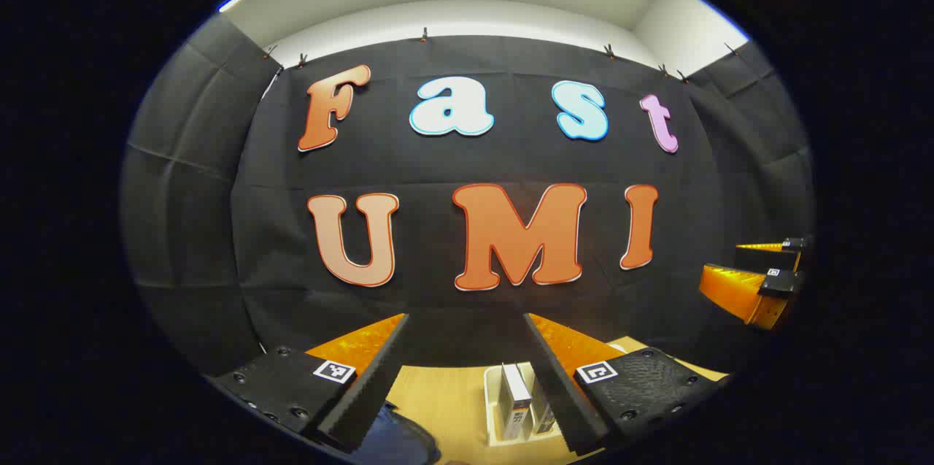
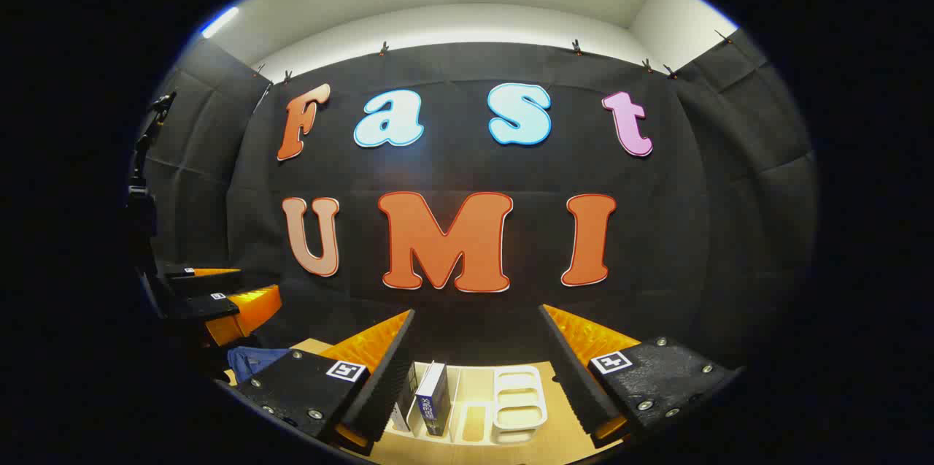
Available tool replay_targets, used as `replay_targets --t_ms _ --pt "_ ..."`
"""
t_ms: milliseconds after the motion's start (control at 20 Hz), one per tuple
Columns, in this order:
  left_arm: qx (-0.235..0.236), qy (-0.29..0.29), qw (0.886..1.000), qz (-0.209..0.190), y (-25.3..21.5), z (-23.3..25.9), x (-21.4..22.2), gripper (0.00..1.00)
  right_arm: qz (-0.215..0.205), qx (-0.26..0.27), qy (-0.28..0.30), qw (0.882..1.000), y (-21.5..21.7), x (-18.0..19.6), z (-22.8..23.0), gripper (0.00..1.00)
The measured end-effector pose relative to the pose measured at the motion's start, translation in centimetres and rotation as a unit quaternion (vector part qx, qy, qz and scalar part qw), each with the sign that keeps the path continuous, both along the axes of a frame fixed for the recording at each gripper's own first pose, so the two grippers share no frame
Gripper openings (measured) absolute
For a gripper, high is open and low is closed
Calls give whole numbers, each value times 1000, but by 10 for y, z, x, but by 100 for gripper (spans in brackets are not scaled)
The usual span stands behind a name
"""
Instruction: Open the schoolbag, grab two books from the bookshelf and put them into the schoolbag.
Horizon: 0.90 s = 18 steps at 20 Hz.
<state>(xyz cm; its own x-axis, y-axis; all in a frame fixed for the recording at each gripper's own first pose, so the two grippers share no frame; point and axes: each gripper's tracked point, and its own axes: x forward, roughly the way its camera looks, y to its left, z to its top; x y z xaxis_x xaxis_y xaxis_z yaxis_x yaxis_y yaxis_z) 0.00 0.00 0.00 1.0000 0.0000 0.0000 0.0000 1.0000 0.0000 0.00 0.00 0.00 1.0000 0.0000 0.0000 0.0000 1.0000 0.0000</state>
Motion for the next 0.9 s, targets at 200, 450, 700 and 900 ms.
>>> replay_targets --t_ms 200,450,700,900 --pt "-5 1 1000 -9 -12 -6 8 94 -3 17 -12 1000 5 9 1 100" --pt "0 -6 1000 -6 -14 -4 -1 94 -17 11 -10 1000 -5 6 -6 95" --pt "-3 -3 1000 3 -23 -11 -9 94 -22 20 4 1000 -18 -2 -14 95" --pt "-3 0 1000 -4 -33 -12 -15 94 -22 18 -1 1000 -21 -8 -11 100"
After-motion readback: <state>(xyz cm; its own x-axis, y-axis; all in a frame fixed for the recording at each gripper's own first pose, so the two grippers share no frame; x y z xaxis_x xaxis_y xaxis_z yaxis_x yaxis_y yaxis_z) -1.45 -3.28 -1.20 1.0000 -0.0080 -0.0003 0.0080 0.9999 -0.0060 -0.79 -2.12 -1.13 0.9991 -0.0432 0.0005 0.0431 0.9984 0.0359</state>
